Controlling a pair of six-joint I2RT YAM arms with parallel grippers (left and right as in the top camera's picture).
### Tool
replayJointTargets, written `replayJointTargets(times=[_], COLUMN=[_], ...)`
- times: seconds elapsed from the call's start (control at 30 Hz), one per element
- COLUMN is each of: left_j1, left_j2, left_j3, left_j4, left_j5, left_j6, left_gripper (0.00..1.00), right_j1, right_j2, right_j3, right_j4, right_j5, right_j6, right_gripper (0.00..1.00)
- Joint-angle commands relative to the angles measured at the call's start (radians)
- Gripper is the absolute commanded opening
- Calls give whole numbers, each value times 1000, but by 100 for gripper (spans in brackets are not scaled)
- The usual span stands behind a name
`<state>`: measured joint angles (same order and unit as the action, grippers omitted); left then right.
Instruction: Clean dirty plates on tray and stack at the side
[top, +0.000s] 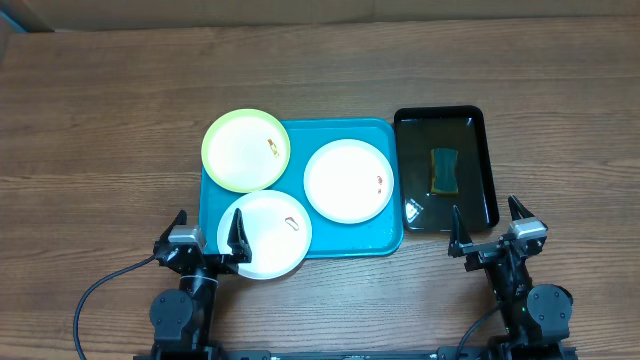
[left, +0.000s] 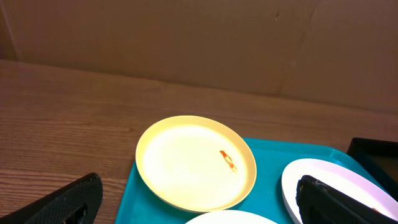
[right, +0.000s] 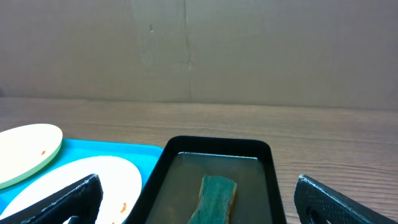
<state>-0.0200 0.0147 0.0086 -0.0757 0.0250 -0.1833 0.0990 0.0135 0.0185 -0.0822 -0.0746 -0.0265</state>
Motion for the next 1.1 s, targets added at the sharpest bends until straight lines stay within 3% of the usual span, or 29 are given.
replayJointTargets(times=[0.0,0.2,0.37,0.6,0.83,1.07], left_j1=[0,0,0,0,0,0], left_j2=[-10,-10,-10,-8,195,687], left_j3=[-3,-3,-3,64,422,940], left_j4=[-2,-2,1,33,-163,-590], left_j5=[-7,-1,11,239,269,417], left_j6=[0,-10,-114,-121,-116,-40], left_gripper=[99,100,100,100,100,100], right_j1=[3,3,3,3,3,3], right_j2=[-9,-9,-9,-8,83,460], right_j3=[-11,-11,-11,28,285,693], right_j4=[5,5,15,42,-135,-351], right_j5=[-2,-6,-62,-137,-137,-138], right_j6=[3,4,66,185,294,281], right_gripper=[100,100,100,100,100,100])
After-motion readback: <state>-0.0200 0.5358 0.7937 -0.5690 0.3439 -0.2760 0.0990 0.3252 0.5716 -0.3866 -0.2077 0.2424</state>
